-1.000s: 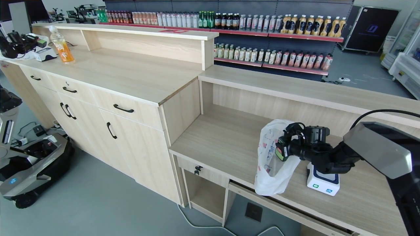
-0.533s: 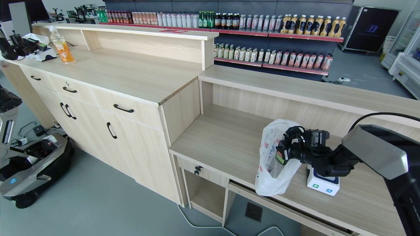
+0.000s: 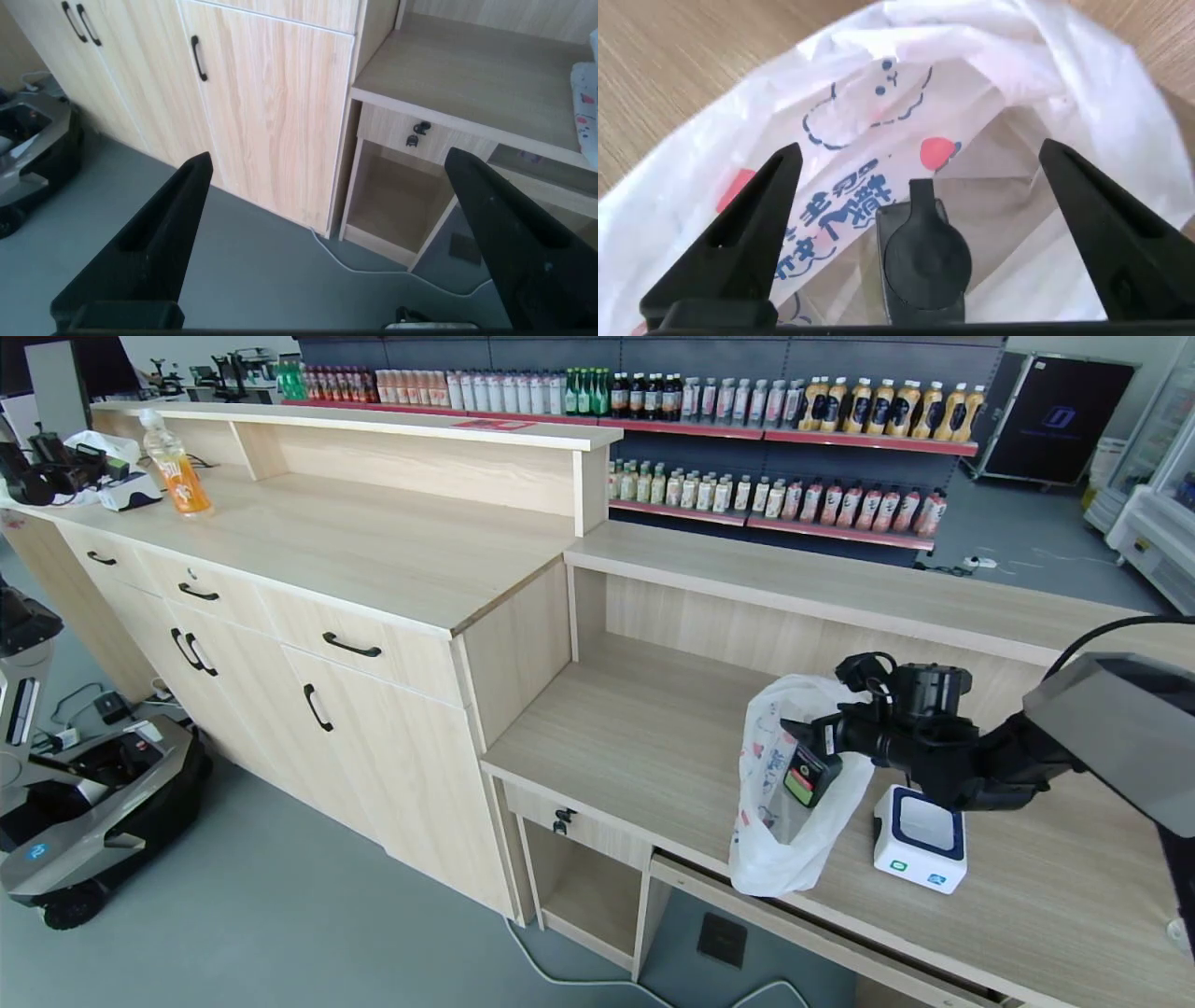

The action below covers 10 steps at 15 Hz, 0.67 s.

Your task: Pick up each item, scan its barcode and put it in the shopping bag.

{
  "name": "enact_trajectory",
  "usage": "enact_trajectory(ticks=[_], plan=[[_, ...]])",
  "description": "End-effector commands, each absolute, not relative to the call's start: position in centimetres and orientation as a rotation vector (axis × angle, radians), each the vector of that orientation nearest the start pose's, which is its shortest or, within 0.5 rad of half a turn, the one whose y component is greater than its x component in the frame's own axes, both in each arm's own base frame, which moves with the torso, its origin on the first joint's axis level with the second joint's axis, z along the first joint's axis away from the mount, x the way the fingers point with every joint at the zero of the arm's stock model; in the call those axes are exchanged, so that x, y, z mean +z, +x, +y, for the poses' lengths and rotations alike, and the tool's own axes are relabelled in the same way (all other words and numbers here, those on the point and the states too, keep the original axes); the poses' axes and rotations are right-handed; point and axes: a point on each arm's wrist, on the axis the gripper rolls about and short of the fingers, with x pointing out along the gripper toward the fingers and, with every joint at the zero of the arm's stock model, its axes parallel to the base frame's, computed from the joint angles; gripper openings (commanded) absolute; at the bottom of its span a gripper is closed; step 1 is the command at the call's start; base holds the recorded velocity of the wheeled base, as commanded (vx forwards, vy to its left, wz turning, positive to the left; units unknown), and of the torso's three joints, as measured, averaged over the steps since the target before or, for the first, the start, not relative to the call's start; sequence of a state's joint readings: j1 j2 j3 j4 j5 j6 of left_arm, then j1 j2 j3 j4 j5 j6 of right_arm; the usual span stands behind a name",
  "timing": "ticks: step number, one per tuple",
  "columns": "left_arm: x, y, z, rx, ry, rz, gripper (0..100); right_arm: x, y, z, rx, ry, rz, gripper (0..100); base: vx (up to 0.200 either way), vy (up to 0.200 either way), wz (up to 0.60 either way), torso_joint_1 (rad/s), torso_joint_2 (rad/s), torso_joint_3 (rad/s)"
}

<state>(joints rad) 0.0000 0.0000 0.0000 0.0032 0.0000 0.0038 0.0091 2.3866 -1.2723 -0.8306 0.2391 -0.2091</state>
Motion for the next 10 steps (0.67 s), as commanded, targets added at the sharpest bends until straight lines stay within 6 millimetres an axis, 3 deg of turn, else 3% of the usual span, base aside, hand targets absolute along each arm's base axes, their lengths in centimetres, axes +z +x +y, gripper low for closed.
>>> enact_trajectory(ticks=[1,2,3,4,6,8,10], plan=[[7.5,-2.3,0.0,0.000,0.005,0.003,100,13.3,40.4,-0.3,0.235,-0.180,0.163,100,0.000,0.000,0.00,0.000,0.00,0.000],[7.5,-2.3,0.0,0.000,0.003,0.003,100,14.0,39.0,-0.7,0.227,-0.183,0.165,100,0.000,0.000,0.00,0.000,0.00,0.000],[7.5,-2.3,0.0,0.000,0.005,0.003,100,15.7,35.3,-1.6,0.198,-0.211,0.148,100,0.000,0.000,0.00,0.000,0.00,0.000],[7.5,-2.3,0.0,0.000,0.005,0.003,100,16.3,32.8,-2.3,0.171,-0.236,0.144,100,0.000,0.000,0.00,0.000,0.00,0.000],[7.5,-2.3,0.0,0.000,0.005,0.003,100,16.6,27.1,-4.3,0.092,-0.327,0.178,100,0.000,0.000,-0.60,-0.005,0.00,0.002],[7.5,-2.3,0.0,0.000,0.005,0.003,100,17.6,23.6,-6.1,-0.010,-0.345,0.200,100,0.000,0.000,-0.60,-0.007,0.00,0.007],[7.5,-2.3,0.0,0.000,0.005,0.003,100,18.5,21.5,-8.4,-0.150,-0.370,0.239,100,0.000,0.000,-0.60,0.007,0.00,0.005]])
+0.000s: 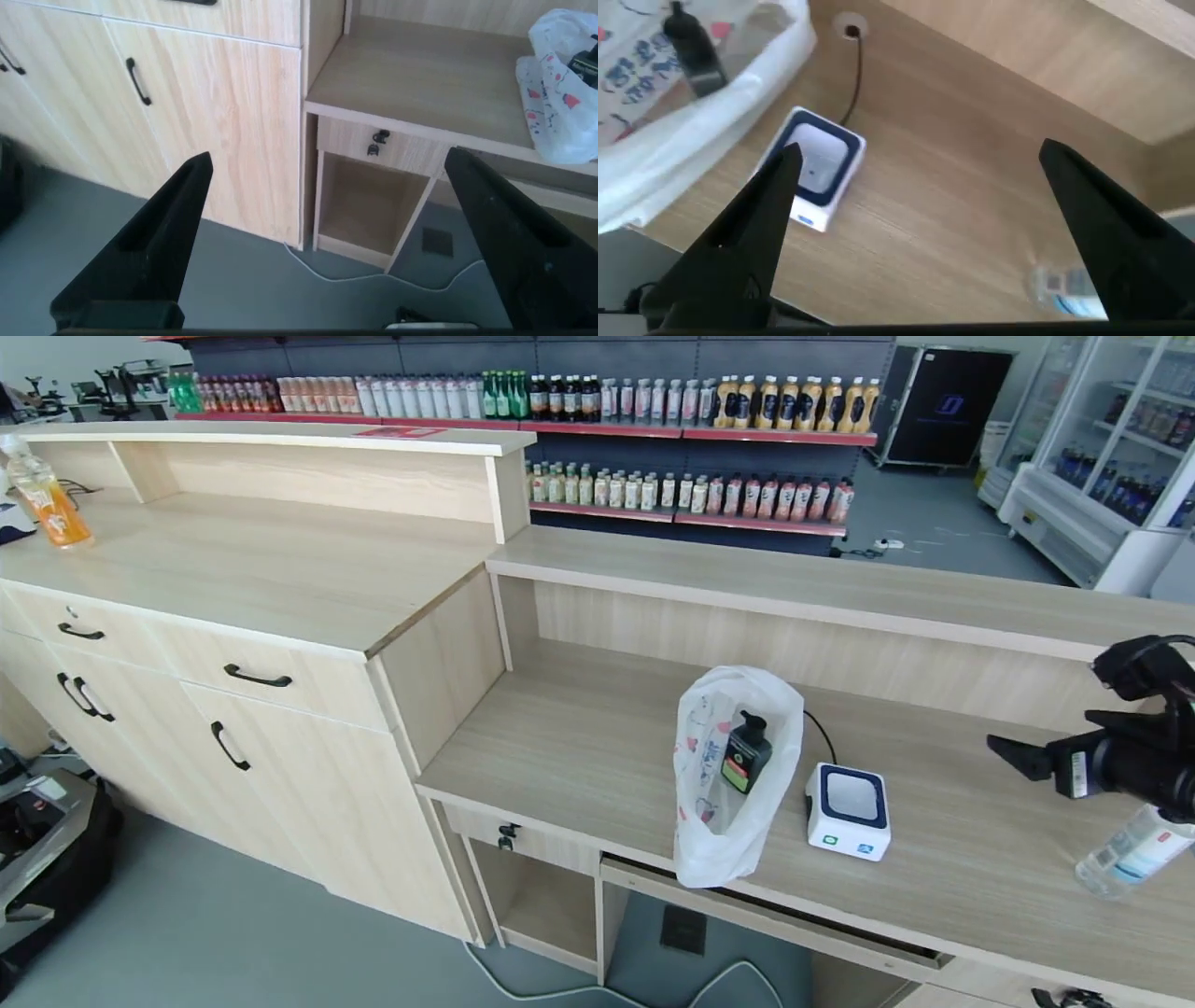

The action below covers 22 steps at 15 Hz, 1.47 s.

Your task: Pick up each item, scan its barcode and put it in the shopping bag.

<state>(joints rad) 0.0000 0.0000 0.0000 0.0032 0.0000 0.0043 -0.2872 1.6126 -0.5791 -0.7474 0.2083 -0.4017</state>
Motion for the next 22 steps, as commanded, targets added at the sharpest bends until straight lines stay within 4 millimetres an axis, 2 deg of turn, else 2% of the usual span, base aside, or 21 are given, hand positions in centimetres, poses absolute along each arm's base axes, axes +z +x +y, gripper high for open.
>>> enact_trajectory(ticks=[1,4,6,7,8,9,10,12,16,22], plan=[[7.5,-2.3,0.0,0.000,0.005,0.003,100,18.4,21.1,-9.3,-0.206,-0.361,0.266,100,0.000,0.000,-0.60,0.007,0.00,0.002],[7.5,-2.3,0.0,0.000,0.005,0.003,100,16.6,21.8,-11.9,-0.306,-0.307,0.341,100,0.000,0.000,-0.40,-0.003,0.00,0.002],[7.5,-2.3,0.0,0.000,0.005,0.003,100,14.2,23.0,-13.5,-0.330,-0.198,0.391,100,0.000,0.000,0.00,0.000,0.00,0.000],[7.5,-2.3,0.0,0.000,0.005,0.003,100,12.4,23.5,-14.5,-0.349,-0.137,0.433,100,0.000,0.000,0.00,0.000,0.00,0.000],[7.5,-2.3,0.0,0.000,0.005,0.003,100,11.1,23.6,-15.4,-0.363,-0.112,0.467,100,0.000,0.000,0.00,0.000,0.00,0.000],[7.5,-2.3,0.0,0.000,0.005,0.003,100,10.7,23.7,-15.8,-0.360,-0.101,0.476,100,0.000,0.000,0.00,0.000,0.00,0.000],[7.5,-2.3,0.0,0.000,0.005,0.003,100,9.1,23.7,-17.2,-0.326,-0.069,0.494,100,0.000,0.000,0.00,0.000,0.00,0.000],[7.5,-2.3,0.0,0.000,0.003,0.003,100,8.3,24.3,-17.9,-0.321,-0.074,0.490,100,0.000,0.000,0.00,0.000,0.00,0.000],[7.5,-2.3,0.0,0.000,0.005,0.003,100,7.3,26.5,-20.0,-0.314,-0.145,0.373,100,0.000,0.000,0.00,0.000,0.00,0.000],[7.5,-2.3,0.0,0.000,0.005,0.003,100,4.6,27.0,-22.3,-0.335,-0.251,0.374,100,0.000,0.000,0.00,0.000,0.00,0.000]])
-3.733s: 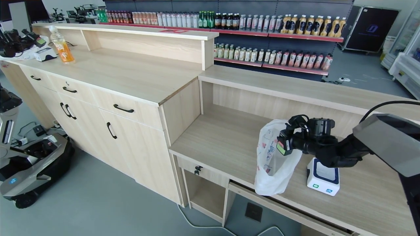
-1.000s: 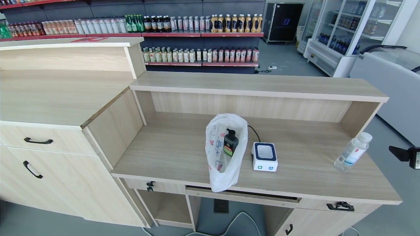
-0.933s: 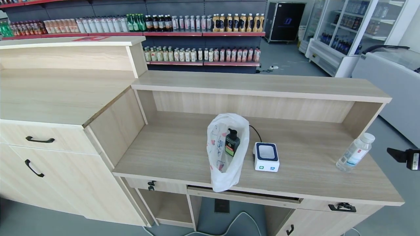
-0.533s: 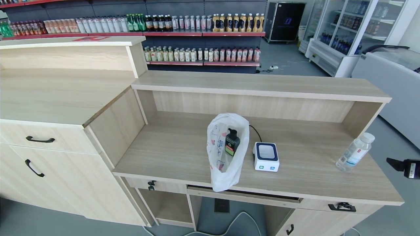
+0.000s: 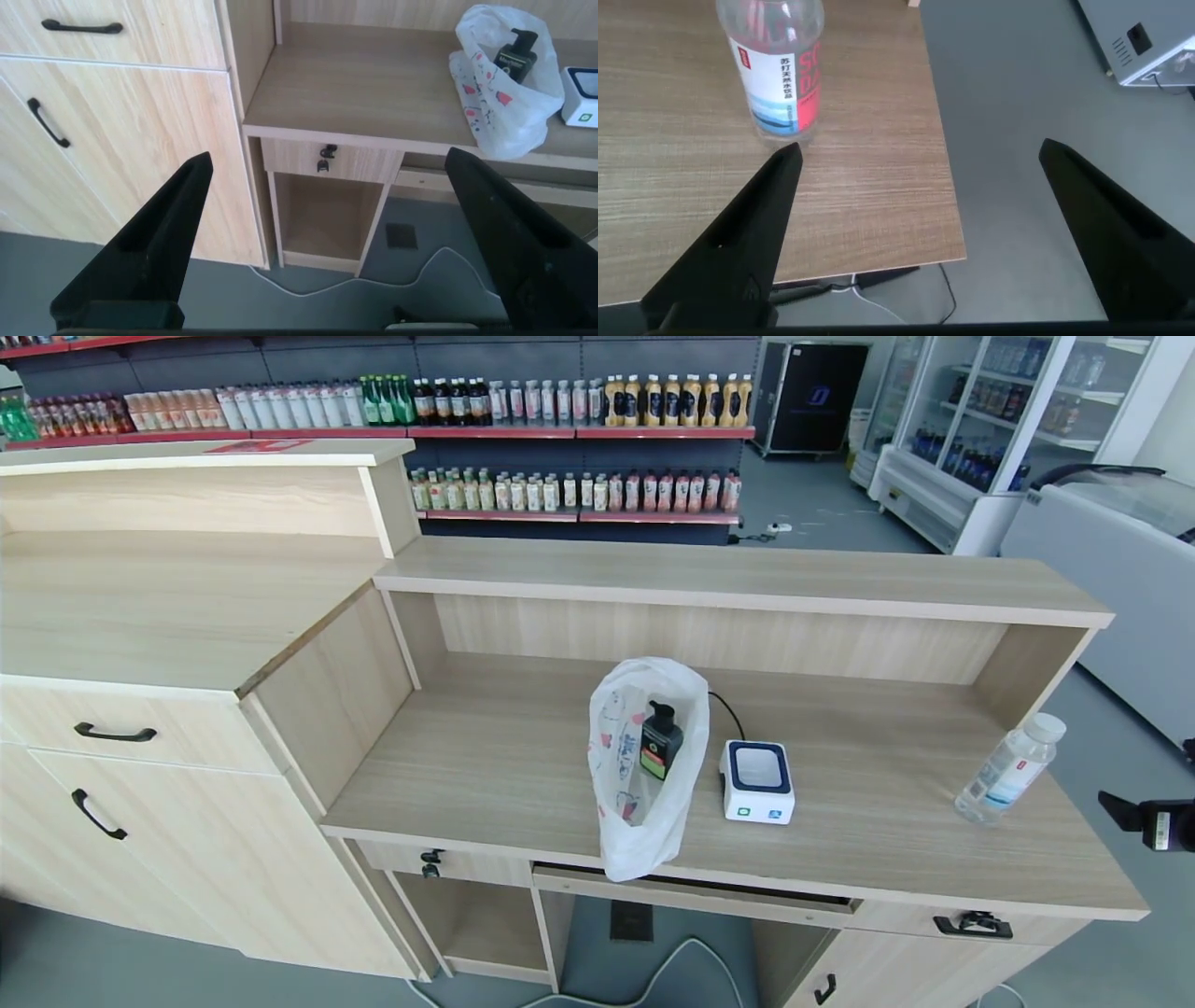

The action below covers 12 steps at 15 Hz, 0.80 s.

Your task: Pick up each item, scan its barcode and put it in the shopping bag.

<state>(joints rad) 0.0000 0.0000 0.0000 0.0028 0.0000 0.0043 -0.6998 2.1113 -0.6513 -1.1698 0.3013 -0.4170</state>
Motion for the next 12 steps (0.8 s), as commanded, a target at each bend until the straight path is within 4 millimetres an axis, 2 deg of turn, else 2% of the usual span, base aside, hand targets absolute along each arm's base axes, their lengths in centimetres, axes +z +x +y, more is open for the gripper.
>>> enact_trajectory(ticks=[1,7,9,12], plan=[[7.5,-2.3,0.0,0.000,0.005,0.003,100,4.0,27.4,-22.7,-0.327,-0.258,0.357,100,0.000,0.000,0.00,0.000,0.00,0.000],[7.5,-2.3,0.0,0.000,0.005,0.003,100,2.7,30.0,-24.5,-0.309,-0.255,0.312,100,0.000,0.000,0.00,0.000,0.00,0.000],[7.5,-2.3,0.0,0.000,0.005,0.003,100,2.6,30.9,-24.2,-0.295,-0.206,0.292,100,0.000,0.000,0.00,0.000,0.00,0.000],[7.5,-2.3,0.0,0.000,0.003,0.003,100,2.4,31.3,-23.5,-0.235,-0.179,0.288,100,0.000,0.000,0.00,0.000,0.00,0.000]])
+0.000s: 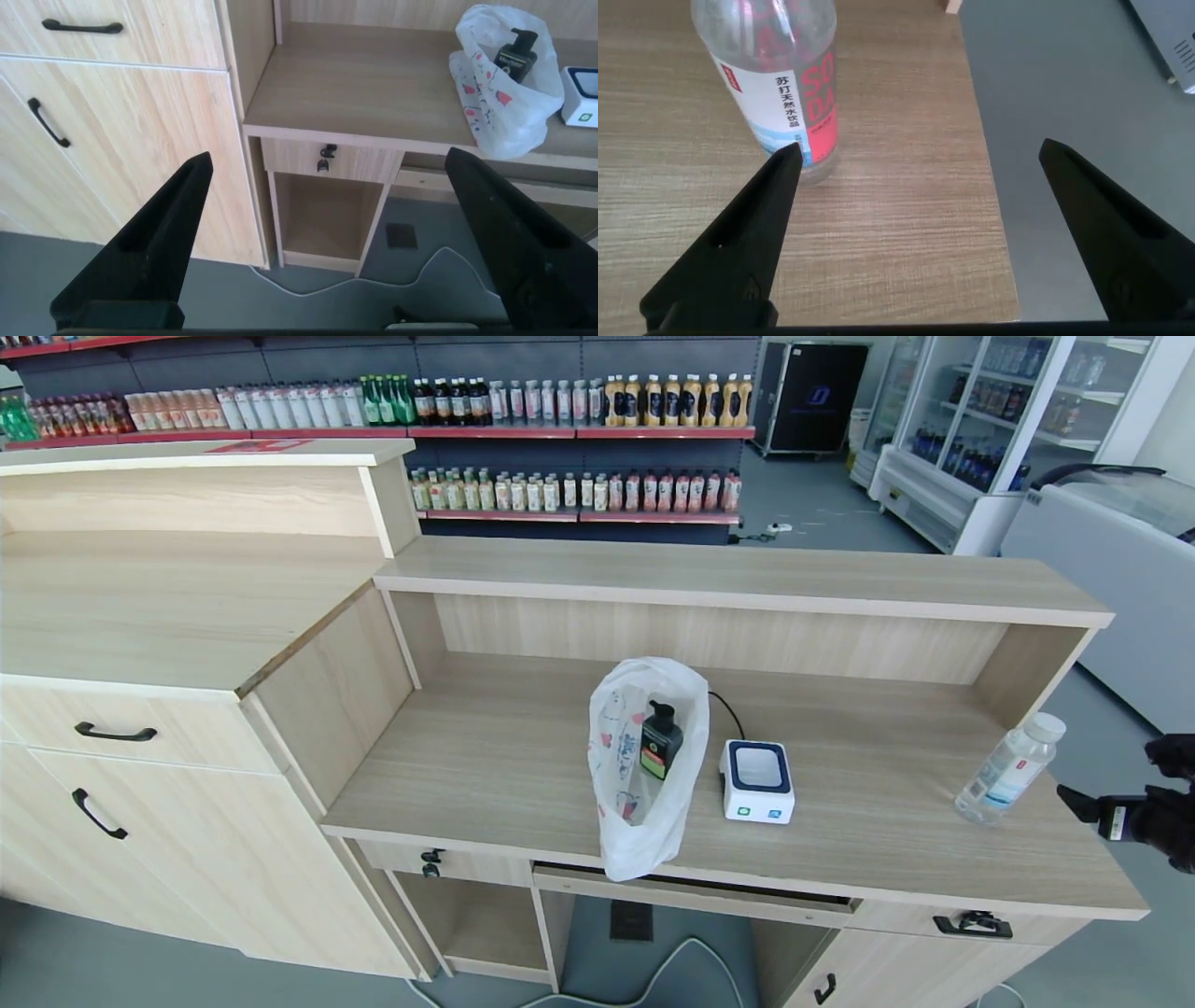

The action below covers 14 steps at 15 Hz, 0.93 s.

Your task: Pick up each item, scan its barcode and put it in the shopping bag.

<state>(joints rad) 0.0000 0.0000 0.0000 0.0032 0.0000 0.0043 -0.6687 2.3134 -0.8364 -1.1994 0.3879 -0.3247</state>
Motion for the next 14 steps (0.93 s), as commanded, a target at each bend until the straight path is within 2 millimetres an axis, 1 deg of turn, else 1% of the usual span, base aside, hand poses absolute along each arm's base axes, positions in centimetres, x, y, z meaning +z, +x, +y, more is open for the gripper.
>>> enact_trajectory(ticks=[1,3,5,8,14], plan=[[7.5,-2.3,0.0,0.000,0.003,0.003,100,2.2,31.7,-23.0,-0.207,-0.176,0.286,100,0.000,0.000,0.00,0.000,0.00,0.000],[7.5,-2.3,0.0,0.000,0.005,0.003,100,2.3,32.3,-22.8,-0.194,-0.184,0.277,100,0.000,0.000,0.00,0.000,0.00,0.000],[7.5,-2.3,0.0,0.000,0.005,0.003,100,2.4,33.5,-22.5,-0.175,-0.200,0.254,100,0.000,0.000,0.00,0.000,0.00,0.000],[7.5,-2.3,0.0,0.000,0.005,0.003,100,2.3,34.6,-22.1,-0.156,-0.209,0.244,100,0.000,0.000,0.00,0.000,0.00,0.000],[7.5,-2.3,0.0,0.000,0.003,0.003,100,0.9,36.1,-21.1,-0.115,-0.214,0.256,100,0.000,0.000,0.00,0.000,0.00,0.000]])
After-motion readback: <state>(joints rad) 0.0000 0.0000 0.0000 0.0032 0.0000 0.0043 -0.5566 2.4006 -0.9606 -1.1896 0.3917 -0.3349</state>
